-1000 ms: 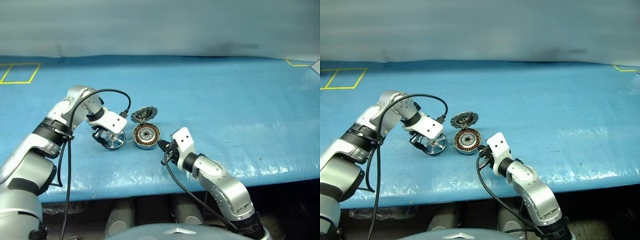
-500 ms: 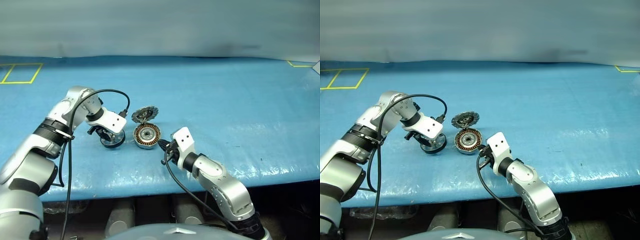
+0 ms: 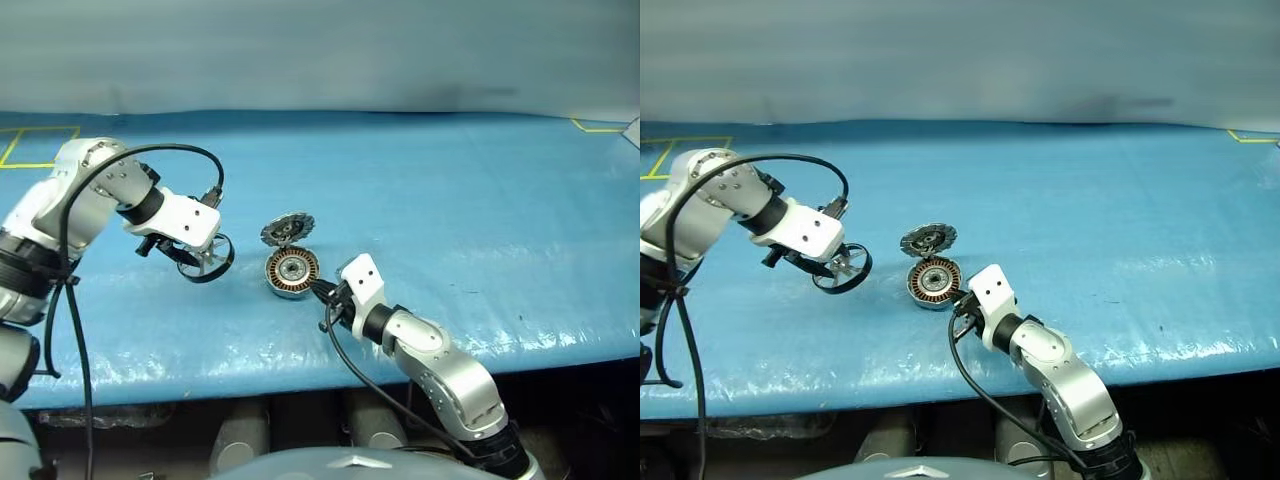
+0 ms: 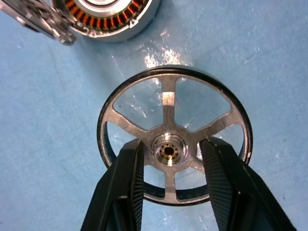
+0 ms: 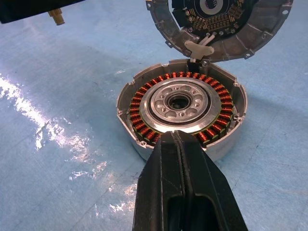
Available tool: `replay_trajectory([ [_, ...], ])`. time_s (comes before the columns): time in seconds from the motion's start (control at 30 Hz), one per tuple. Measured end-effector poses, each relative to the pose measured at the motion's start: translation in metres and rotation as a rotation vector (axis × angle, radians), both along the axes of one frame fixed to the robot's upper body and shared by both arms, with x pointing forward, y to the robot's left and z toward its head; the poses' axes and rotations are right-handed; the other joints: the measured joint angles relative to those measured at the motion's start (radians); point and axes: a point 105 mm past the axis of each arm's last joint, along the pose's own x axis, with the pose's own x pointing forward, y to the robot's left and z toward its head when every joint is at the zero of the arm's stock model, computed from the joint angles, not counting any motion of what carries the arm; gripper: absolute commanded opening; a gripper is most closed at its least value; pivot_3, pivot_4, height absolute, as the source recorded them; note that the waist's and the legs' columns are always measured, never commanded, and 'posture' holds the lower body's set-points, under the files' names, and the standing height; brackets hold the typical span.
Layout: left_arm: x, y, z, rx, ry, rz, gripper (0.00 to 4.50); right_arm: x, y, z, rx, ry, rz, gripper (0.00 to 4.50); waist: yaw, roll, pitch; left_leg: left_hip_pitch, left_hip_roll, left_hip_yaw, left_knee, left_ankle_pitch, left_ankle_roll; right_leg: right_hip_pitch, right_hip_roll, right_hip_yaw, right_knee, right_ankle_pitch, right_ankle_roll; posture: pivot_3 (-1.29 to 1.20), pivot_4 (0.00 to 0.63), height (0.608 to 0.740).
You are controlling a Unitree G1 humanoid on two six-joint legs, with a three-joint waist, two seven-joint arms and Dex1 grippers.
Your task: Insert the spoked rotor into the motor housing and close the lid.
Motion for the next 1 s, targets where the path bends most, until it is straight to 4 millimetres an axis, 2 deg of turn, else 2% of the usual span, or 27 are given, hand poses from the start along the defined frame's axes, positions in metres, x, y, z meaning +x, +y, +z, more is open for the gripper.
replay_trajectory([
  [0.13, -0.019, -0.018, -0.001, -0.117, 0.033, 0.004, 1.51, 0.0, -0.014, 0.0, -0.019, -0.025, 0.02, 0.0, 0.003, 0.0, 0.0, 0.0, 0.0, 0.0, 0.001, 0.0, 0.0, 0.001, 0.0, 0.0, 0.0, 0.0, 0.0, 0.0, 0.15, 0.74],
  [0.23, -0.026, -0.042, 0.002, -0.241, 0.018, 0.021, 1.51, -0.001, -0.024, -0.001, -0.025, -0.035, 0.033, 0.0, 0.005, -0.001, 0.001, 0.001, 0.0, 0.0, 0.002, 0.0, 0.0, 0.002, 0.0, 0.0, 0.0, 0.0, 0.0, 0.0, 0.15, 0.74],
  [0.43, -0.024, -0.074, -0.008, -0.402, -0.008, 0.11, 1.51, -0.003, -0.031, 0.0, 0.009, -0.054, 0.047, 0.0, 0.001, -0.001, 0.001, 0.002, 0.0, 0.0, 0.002, 0.0, 0.0, 0.003, 0.001, 0.0, 0.001, 0.0, 0.0, 0.0, 0.15, 0.74],
  [0.67, -0.011, -0.089, -0.027, -0.403, -0.007, 0.162, 1.51, -0.003, -0.036, -0.01, 0.022, -0.03, 0.023, 0.0, 0.004, -0.001, 0.001, 0.003, 0.0, 0.0, 0.002, 0.0, 0.0, 0.004, 0.001, 0.0, 0.0, 0.0, 0.0, 0.0, 0.15, 0.74],
  [0.83, 0.003, -0.09, -0.025, -0.367, -0.042, 0.148, 1.51, -0.003, -0.033, -0.01, 0.047, -0.038, 0.018, 0.0, 0.005, -0.001, 0.001, 0.004, 0.0, 0.0, 0.002, 0.0, 0.0, 0.004, 0.001, 0.0, -0.001, 0.0, 0.0, 0.0, 0.15, 0.74],
  [1.0, 0.014, -0.09, -0.032, -0.318, -0.039, 0.134, 1.51, -0.004, -0.034, -0.013, 0.079, -0.044, -0.006, 0.0, 0.006, -0.001, 0.001, 0.003, 0.0, 0.0, 0.001, 0.0, 0.0, 0.004, 0.001, 0.0, -0.001, 0.0, 0.0, 0.0, 0.15, 0.74],
])
